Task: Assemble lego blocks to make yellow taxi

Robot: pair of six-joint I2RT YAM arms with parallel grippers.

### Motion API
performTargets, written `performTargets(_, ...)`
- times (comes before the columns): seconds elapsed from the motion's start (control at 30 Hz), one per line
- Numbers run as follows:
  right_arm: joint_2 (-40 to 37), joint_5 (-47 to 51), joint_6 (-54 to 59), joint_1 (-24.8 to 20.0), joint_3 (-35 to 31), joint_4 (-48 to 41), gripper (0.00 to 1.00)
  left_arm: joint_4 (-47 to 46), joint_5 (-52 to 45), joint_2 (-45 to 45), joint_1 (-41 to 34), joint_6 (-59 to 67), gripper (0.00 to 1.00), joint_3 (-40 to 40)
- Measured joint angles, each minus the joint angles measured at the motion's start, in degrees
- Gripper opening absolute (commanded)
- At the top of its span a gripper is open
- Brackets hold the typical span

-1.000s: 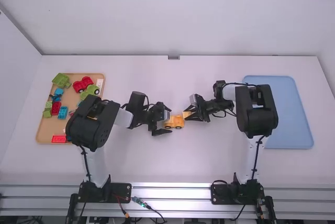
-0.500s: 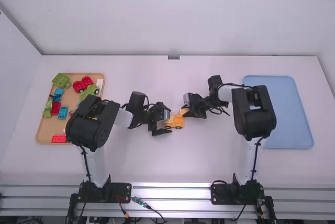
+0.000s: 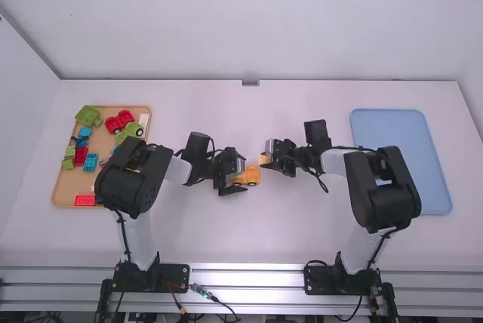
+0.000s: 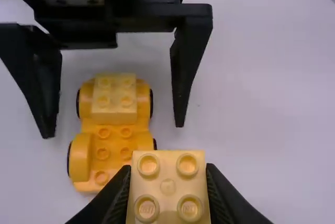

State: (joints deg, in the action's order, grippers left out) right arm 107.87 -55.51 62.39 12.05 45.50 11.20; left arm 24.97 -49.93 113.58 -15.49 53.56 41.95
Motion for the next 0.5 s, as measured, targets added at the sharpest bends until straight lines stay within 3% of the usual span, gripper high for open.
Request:
performTargets(0.3, 0.0, -3.9, -4.4, 0.3, -1.7, -1.0, 0.0, -7.9, -1.1, 0.0, 2.6, 2.0, 0.99, 2.4)
performTargets(0.5, 0.0, -4.4, -4.3, 2.4, -1.4, -2.9, 0.0, -7.3, -1.1, 0.0, 3.3, 4.5, 0.95, 3.0)
